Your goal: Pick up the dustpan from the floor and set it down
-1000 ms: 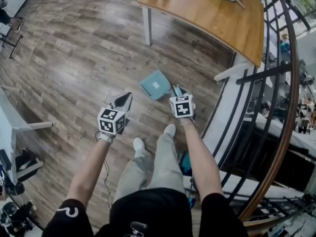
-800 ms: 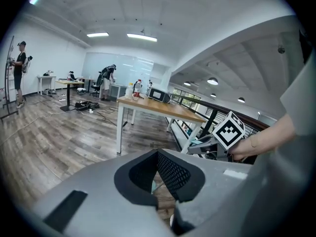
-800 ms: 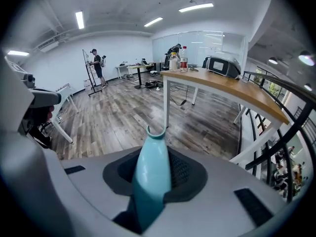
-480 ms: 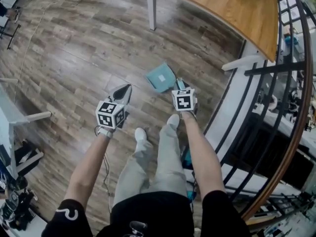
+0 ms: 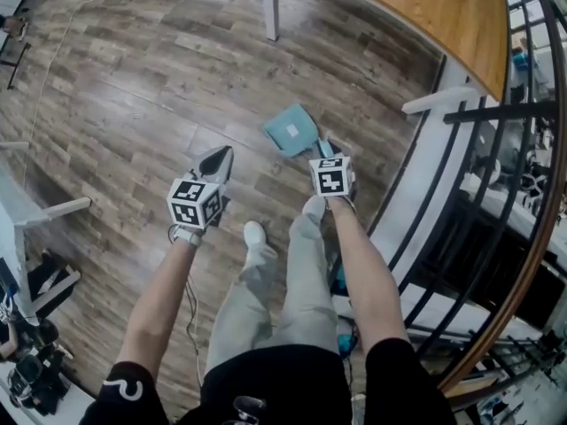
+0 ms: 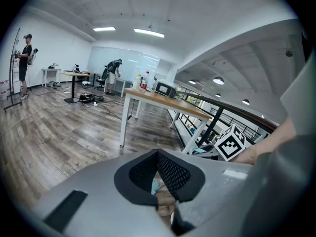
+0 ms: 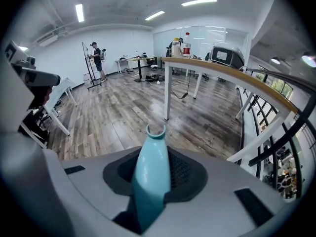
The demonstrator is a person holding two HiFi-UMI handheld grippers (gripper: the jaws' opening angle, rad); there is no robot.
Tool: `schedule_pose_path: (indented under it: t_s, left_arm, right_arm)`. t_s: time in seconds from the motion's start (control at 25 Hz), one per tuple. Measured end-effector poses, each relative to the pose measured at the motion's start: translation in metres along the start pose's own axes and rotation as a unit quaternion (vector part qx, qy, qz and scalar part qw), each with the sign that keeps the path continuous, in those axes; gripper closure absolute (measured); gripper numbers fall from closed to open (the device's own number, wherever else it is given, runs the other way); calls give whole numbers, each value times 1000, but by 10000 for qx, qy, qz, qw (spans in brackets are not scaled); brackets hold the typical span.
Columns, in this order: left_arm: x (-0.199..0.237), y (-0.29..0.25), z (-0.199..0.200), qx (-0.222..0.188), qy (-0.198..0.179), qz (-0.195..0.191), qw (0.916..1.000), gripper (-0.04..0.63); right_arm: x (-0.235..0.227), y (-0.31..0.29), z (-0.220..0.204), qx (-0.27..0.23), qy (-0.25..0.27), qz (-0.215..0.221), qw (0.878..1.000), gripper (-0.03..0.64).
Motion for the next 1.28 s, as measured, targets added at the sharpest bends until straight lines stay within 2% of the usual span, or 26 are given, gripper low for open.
schedule_pose_path:
  t_s: [0.48, 0.8, 1.28]
  left_arm:
    - [-6, -13, -15, 89, 123, -71, 9999, 597]
    - [-13, -19, -11, 152, 38, -160, 9998, 597]
    - [-33, -8, 22, 147, -248, -354, 9990, 597]
  right_arm:
    - [7, -3, -4, 76, -130, 105, 9998, 523]
    - [13, -1, -9, 225, -187, 381, 9988, 419]
    - [11, 44, -4, 192, -364, 357, 9985, 400]
Point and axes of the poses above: the fingertips, and each gripper's own axes: y backward along the fingers, x to its left, z out of its top, the point moved 3 cm from there along y, backward along the fingers, and after that the axes turned 2 degrees about -x, right-handed, at the moved point
